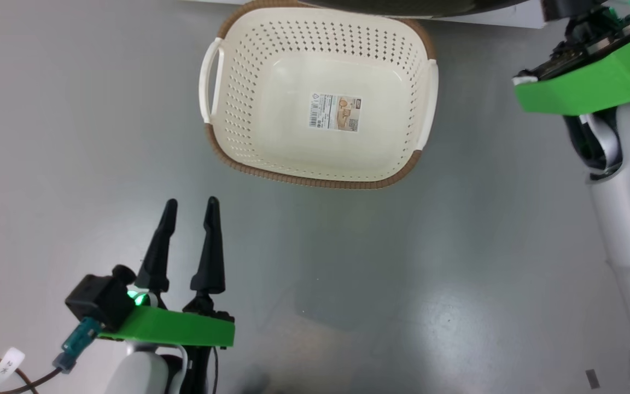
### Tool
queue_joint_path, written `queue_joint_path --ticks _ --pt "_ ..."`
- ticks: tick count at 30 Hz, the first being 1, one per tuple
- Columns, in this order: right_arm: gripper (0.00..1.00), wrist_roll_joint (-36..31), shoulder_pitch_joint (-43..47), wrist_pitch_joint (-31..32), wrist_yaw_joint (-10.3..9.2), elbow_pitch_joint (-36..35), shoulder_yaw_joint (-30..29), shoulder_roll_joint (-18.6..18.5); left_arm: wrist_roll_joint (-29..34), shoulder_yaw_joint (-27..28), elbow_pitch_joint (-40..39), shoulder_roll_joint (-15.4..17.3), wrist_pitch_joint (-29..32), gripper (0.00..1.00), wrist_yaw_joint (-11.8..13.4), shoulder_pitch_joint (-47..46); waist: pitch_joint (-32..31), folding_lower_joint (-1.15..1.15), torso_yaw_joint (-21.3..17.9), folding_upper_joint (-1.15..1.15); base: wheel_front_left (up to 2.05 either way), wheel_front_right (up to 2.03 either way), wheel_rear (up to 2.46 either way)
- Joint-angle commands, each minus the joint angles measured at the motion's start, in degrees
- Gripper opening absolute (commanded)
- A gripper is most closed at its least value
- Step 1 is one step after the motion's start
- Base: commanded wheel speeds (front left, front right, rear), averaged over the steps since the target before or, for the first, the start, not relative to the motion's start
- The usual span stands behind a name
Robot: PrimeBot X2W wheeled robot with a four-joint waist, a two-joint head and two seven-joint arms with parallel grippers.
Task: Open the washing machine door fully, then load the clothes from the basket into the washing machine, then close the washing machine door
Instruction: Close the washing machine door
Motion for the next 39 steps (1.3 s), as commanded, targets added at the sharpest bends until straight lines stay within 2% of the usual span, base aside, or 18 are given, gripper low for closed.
queue_joint_path --ticks 1,10,20,28,35,37,39 --pt "0.0 -0.63 -0.69 -0.25 0.07 -0.92 -0.05 0.19 -0.46 1.05 -1.39 1.11 -0.46 1.0 0.44 -0.44 -0.24 0.0 0.92 0.0 0.0 0.0 0.0" --pt "0.0 -2.66 -6.12 -0.25 0.07 5.88 -2.88 -2.28 -0.08 -1.27 -1.48 1.11 -0.46 1.0 0.51 -1.19 -1.43 0.0 4.02 0.0 0.0 0.0 0.0" --pt "0.0 -6.39 -12.13 -0.25 0.07 14.36 -6.08 -3.96 -0.91 -1.59 -2.35 1.11 -0.46 1.0 0.75 -0.51 -1.98 0.0 4.54 0.0 0.0 0.0 0.0" --pt "0.0 -5.57 -8.36 -0.25 0.07 13.87 -4.91 -3.41 -0.09 -0.13 -2.75 1.11 -0.46 1.0 0.34 -0.32 -4.27 0.0 2.65 0.0 0.0 0.0 0.0" --pt "0.0 -3.24 -0.38 -0.25 0.07 7.84 -3.32 -3.47 2.58 1.49 -1.81 1.11 -0.46 1.0 -0.01 0.16 -8.17 0.0 -0.14 0.0 0.0 0.0 0.0" --pt "0.35 -2.58 2.55 -0.25 0.07 5.58 -3.24 -3.25 2.21 2.17 -0.98 1.11 -0.46 1.0 -0.06 0.5 -9.67 0.0 -1.17 0.0 0.0 0.0 0.0" --pt "0.49 -1.85 5.66 -0.25 0.07 3.14 -4.46 -2.49 2.23 2.93 0.01 1.11 -0.46 1.0 -0.25 0.84 -11.27 0.0 -2.23 0.0 0.0 0.0 0.0"
